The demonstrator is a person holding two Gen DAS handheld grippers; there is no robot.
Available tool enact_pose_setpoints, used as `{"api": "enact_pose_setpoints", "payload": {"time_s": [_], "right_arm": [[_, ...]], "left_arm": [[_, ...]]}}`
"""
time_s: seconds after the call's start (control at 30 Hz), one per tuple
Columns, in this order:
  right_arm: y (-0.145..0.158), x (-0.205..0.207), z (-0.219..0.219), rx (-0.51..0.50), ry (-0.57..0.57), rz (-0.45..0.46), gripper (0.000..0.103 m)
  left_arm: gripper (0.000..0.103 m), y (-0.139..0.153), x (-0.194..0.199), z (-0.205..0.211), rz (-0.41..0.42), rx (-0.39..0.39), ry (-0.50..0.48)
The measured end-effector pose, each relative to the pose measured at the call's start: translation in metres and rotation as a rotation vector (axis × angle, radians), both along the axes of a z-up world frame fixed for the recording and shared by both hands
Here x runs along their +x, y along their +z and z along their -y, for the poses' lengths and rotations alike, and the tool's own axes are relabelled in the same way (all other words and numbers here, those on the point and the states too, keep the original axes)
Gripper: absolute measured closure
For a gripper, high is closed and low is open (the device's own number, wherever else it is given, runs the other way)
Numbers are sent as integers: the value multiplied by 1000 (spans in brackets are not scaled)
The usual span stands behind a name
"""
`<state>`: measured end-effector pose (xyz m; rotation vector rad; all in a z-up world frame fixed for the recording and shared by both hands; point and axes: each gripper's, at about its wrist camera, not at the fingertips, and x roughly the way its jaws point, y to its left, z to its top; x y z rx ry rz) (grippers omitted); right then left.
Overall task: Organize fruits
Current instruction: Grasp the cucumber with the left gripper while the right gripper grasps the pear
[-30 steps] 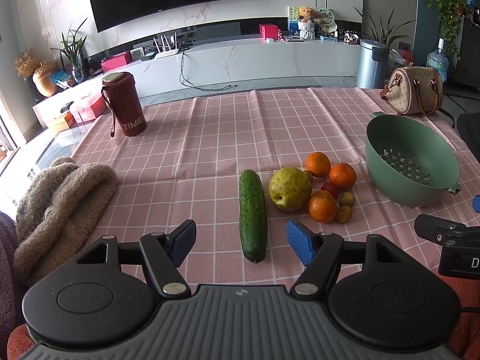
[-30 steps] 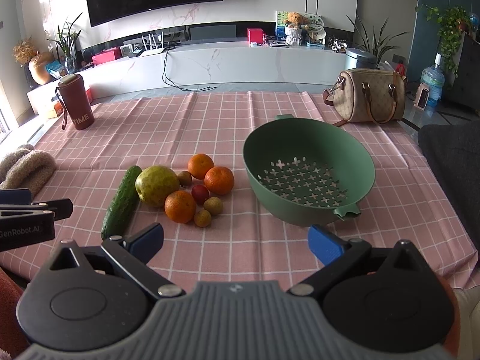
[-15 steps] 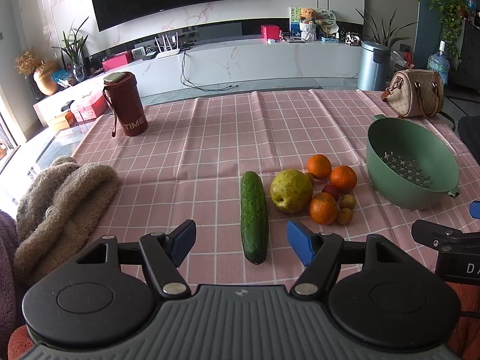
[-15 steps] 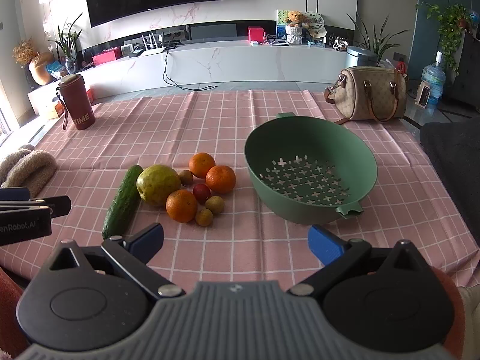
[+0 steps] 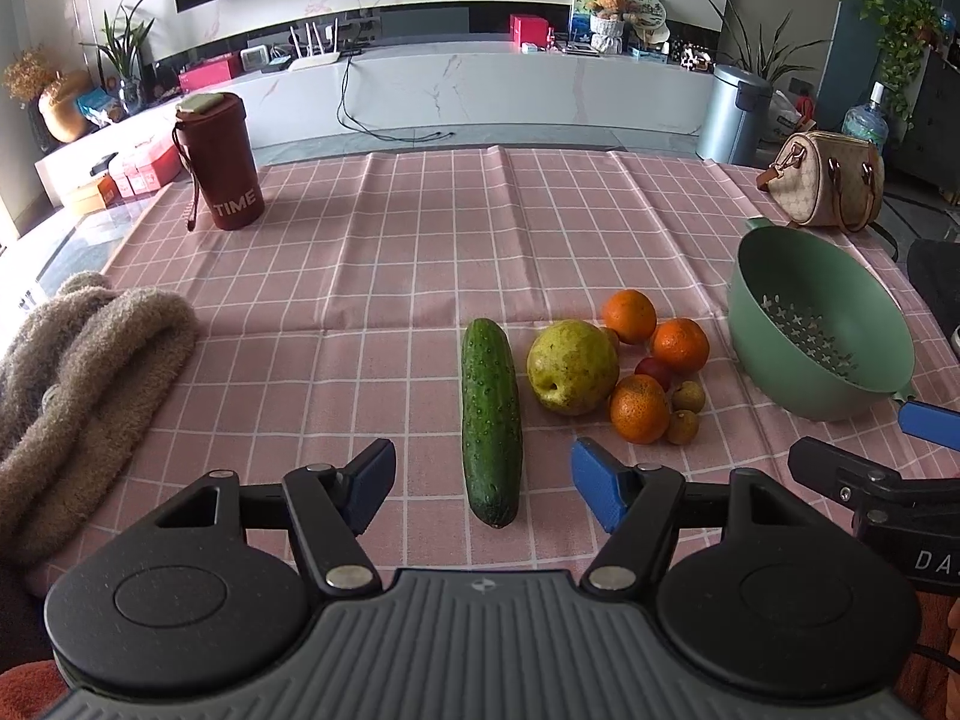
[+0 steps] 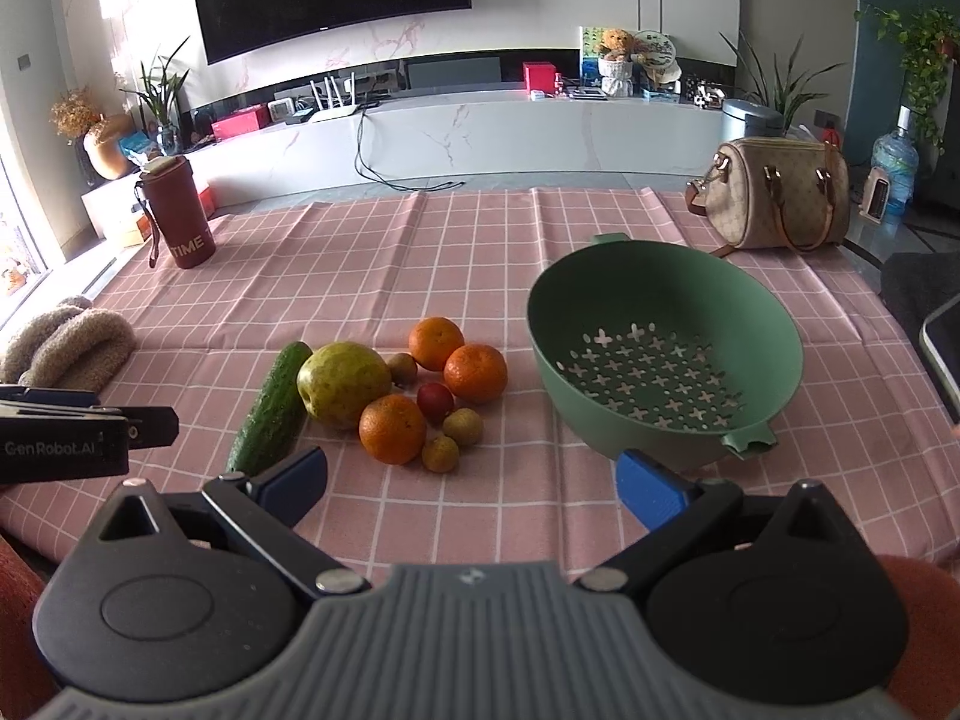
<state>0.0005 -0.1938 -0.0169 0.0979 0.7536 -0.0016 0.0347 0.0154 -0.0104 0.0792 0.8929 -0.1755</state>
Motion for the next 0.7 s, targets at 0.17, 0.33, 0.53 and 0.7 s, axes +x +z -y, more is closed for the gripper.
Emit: {"api": "enact_pose_setpoints", "payload": {"time_s": [0.17,0.33,0.53,0.7], "right_arm": [[-12,26,-12,4,92,-10,17],[-26,63,-28,18,192,-48,35],[-43,107,-40,48,286,-73,45],[-55,129,-34,98,297,-86,45]], "left_arm": [[37,-17,32,-10,-88,-73,3],[37,-38,65,-11,-148,-77,-7],[37,-66,97,-14,-234,-80,-36],[37,-76,108,-11,-245,-90,-89]]}}
